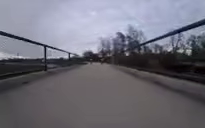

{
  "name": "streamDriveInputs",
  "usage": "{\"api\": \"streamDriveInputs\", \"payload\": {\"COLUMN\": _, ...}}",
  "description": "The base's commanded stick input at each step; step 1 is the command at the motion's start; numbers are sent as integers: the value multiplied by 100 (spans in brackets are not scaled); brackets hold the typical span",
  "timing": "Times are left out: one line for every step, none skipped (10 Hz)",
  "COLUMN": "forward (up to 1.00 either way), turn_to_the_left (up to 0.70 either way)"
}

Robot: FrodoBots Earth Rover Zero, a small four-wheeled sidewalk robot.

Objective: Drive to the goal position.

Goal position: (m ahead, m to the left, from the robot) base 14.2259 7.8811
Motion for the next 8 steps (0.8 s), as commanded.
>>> {"api": "streamDriveInputs", "payload": {"forward": 100, "turn_to_the_left": 0}}
{"api": "streamDriveInputs", "payload": {"forward": 100, "turn_to_the_left": 0}}
{"api": "streamDriveInputs", "payload": {"forward": 100, "turn_to_the_left": 0}}
{"api": "streamDriveInputs", "payload": {"forward": 100, "turn_to_the_left": 0}}
{"api": "streamDriveInputs", "payload": {"forward": 100, "turn_to_the_left": 0}}
{"api": "streamDriveInputs", "payload": {"forward": 100, "turn_to_the_left": 0}}
{"api": "streamDriveInputs", "payload": {"forward": 100, "turn_to_the_left": 0}}
{"api": "streamDriveInputs", "payload": {"forward": 100, "turn_to_the_left": 0}}
